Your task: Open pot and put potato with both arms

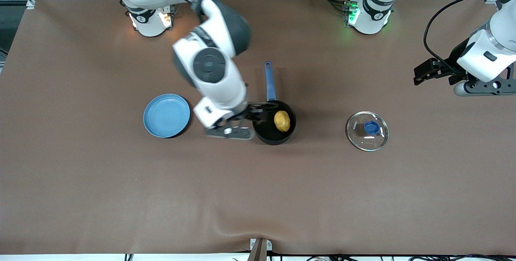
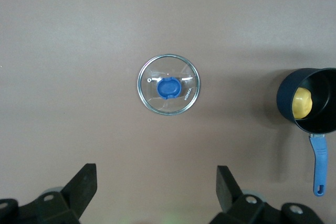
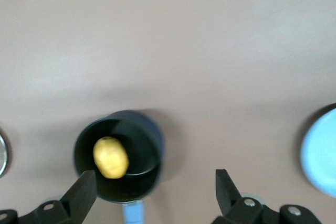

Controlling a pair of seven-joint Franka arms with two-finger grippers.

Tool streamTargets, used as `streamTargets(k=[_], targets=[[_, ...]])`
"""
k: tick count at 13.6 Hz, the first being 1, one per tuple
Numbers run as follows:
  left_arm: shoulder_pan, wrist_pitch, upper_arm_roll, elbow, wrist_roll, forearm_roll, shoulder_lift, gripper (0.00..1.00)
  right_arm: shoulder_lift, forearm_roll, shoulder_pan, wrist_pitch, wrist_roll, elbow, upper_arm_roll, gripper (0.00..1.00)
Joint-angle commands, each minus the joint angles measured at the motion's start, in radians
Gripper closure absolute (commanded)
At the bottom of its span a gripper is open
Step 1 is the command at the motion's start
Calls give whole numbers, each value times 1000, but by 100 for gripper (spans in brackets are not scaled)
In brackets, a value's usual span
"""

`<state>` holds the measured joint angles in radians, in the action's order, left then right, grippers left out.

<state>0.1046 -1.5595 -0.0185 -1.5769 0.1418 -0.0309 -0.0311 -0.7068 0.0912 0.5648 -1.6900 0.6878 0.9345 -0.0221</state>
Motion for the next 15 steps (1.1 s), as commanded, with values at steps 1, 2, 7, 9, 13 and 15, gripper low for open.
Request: streamTargets(k=[1, 2, 7, 9, 13, 15], targets=[[-17, 13, 2, 9, -25, -27, 5, 0, 104, -11, -112, 74, -114, 20, -16, 0], [-22, 13, 2, 9, -30, -29, 6, 0, 128, -11, -149, 123, -119, 20, -16, 0], [-37, 7, 2, 5, -36, -30, 8, 0, 233, -58, -290, 256, -180, 21, -32, 0], [-37, 7, 0, 6, -34, -30, 10, 0, 263, -53, -389, 260, -221, 23, -82, 0], [-36, 7, -3, 6, -28, -30, 16, 0, 311, -94, -578, 365, -269, 20, -196, 0], [-37, 7, -3, 5, -28, -30, 16, 0, 386, -113, -631, 412, -390, 46, -211, 0]])
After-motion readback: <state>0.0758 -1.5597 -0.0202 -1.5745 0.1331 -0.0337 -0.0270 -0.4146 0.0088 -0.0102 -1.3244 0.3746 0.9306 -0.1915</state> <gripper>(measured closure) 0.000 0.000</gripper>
